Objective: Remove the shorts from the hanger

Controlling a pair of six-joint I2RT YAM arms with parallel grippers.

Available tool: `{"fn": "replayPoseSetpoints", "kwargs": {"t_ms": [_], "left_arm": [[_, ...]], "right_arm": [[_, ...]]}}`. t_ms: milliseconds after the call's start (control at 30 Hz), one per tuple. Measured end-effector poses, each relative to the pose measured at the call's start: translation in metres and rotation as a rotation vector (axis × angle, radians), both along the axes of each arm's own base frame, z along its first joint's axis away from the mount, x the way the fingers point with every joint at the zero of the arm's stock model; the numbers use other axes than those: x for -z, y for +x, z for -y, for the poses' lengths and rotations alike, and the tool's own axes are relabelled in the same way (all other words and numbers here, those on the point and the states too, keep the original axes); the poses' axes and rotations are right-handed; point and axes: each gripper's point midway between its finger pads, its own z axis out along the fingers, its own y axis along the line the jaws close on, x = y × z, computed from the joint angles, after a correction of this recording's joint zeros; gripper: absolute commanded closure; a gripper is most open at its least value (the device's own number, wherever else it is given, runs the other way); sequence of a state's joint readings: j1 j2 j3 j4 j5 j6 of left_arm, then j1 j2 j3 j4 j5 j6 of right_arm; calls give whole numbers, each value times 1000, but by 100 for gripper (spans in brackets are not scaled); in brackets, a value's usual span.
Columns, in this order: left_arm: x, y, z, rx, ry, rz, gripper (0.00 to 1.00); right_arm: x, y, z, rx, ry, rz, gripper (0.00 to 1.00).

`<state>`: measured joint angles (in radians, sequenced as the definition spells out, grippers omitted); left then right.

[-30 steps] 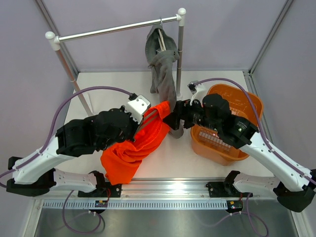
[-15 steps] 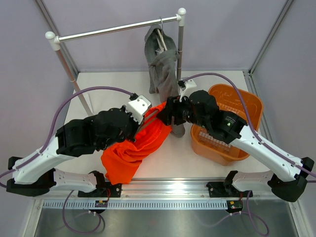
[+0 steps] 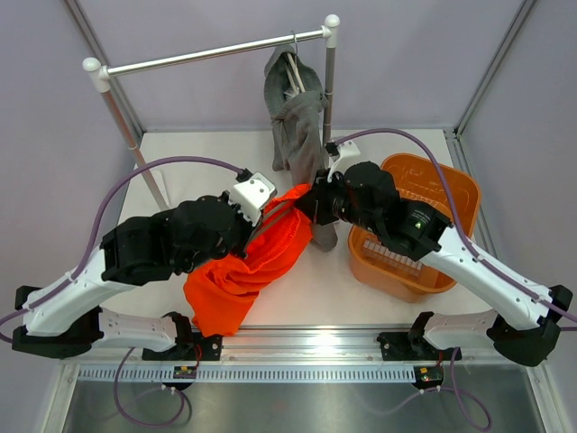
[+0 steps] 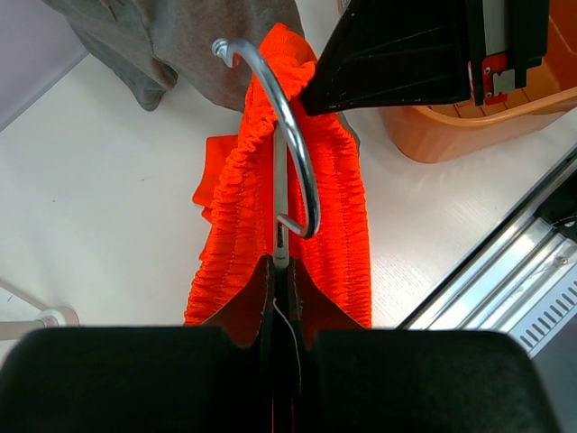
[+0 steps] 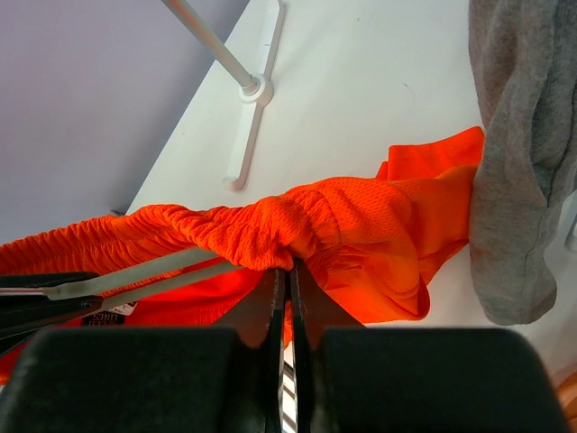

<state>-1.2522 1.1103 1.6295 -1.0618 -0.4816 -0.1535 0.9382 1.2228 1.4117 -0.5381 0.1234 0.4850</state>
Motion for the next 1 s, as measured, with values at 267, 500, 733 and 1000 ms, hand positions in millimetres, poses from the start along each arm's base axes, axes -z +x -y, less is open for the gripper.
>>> {"fn": "replayPoseSetpoints", "kwargs": {"t_ms": [267,500,733,1000], "left_arm": [[-6,-1,-1,7,-8,5,100],[-7,-2,1,19,2,3,100],[-4,-1,2,19,16,-2,100],[-7,-8,5,61,-12,-17,100]], "right_arm": [[0,-3,-4,-12,-28,-3,49],[13,-3,-13,3,-90,-4,72],[15,4,3,89,-142,1,100],[6,14,35,216,-218,34,100]]}}
